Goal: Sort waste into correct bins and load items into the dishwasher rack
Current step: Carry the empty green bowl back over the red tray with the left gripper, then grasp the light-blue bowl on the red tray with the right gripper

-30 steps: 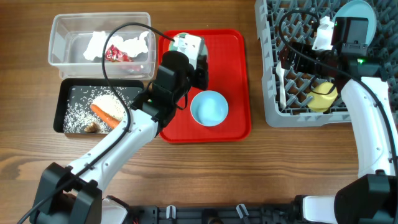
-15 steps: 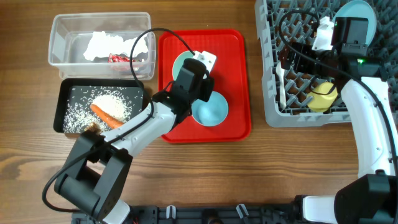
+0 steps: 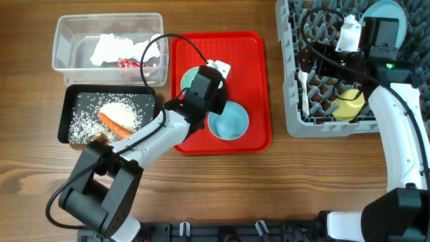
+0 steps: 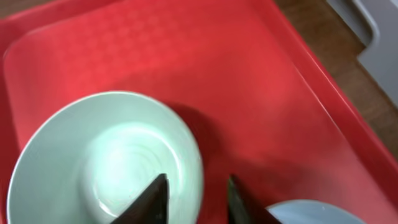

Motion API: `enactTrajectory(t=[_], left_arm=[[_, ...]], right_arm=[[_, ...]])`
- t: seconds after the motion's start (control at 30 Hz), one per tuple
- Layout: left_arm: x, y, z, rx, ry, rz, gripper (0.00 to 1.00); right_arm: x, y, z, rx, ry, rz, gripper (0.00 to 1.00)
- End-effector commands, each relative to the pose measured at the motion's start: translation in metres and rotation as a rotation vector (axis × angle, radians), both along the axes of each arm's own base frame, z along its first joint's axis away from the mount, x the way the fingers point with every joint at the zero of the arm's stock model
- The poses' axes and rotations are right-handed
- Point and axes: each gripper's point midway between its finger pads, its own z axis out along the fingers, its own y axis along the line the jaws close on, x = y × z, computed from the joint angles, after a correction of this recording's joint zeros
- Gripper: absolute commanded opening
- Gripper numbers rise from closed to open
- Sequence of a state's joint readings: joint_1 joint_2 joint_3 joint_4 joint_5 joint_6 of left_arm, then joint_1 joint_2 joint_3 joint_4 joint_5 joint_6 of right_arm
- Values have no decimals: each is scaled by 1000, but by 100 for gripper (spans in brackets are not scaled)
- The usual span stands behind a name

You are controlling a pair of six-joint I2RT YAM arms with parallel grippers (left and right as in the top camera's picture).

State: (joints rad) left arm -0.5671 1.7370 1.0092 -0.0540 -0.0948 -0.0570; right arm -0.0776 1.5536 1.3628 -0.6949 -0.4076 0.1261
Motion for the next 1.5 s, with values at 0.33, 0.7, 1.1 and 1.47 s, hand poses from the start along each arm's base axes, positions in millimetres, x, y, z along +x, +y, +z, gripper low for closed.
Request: enactTrajectory(t=[0.33, 0.7, 1.1, 1.47], left_arm=[[-16, 103, 120, -274, -34, 425, 100], [-19, 173, 100, -357, 95, 693, 100], [-20, 174, 99, -354, 99, 697, 100], [-21, 174, 97, -349, 105, 698, 100]], right_arm=[[-29, 121, 5, 86, -2, 345, 100], [-53, 147, -135, -17, 356, 391, 75], [-70, 151, -186, -5, 480, 467, 40], [-52, 142, -177, -69, 395, 416, 4]])
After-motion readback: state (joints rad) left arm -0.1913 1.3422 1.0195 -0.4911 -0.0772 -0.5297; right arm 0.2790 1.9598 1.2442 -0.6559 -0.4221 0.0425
